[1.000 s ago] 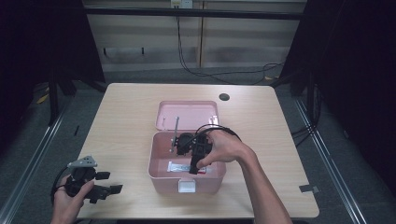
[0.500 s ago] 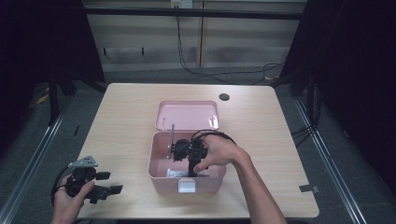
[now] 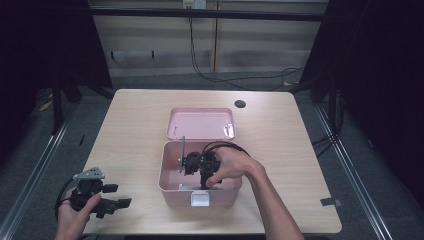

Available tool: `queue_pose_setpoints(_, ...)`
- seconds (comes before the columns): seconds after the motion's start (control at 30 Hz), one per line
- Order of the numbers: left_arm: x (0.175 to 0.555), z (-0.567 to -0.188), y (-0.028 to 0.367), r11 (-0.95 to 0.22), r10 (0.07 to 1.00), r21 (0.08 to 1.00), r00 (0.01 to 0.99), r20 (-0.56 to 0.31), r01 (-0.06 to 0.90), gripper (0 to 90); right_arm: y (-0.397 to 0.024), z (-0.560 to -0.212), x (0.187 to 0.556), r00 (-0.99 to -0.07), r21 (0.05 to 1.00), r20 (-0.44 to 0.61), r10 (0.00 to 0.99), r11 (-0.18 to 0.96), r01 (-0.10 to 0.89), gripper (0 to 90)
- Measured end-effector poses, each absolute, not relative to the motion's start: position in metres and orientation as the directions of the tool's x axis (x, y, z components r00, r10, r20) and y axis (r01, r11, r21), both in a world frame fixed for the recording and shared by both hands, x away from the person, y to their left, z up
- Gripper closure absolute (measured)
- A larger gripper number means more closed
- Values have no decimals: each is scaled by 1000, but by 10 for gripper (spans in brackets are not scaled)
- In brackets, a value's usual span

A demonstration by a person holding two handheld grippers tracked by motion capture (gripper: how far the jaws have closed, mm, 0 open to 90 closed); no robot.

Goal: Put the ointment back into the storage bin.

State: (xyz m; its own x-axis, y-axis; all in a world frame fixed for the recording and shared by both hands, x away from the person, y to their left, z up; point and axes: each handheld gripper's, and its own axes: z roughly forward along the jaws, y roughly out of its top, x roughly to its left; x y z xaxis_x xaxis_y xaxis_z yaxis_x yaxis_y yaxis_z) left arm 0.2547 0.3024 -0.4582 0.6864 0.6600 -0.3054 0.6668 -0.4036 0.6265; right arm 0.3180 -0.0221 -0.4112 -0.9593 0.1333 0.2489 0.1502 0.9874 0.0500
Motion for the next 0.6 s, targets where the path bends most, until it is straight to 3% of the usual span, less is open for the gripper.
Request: queue_pose_setpoints(0.6, 255, -459, 302, -409, 660, 623, 688, -303, 667, 169, -16, -434, 322, -945, 7, 296, 136, 989, 145, 712)
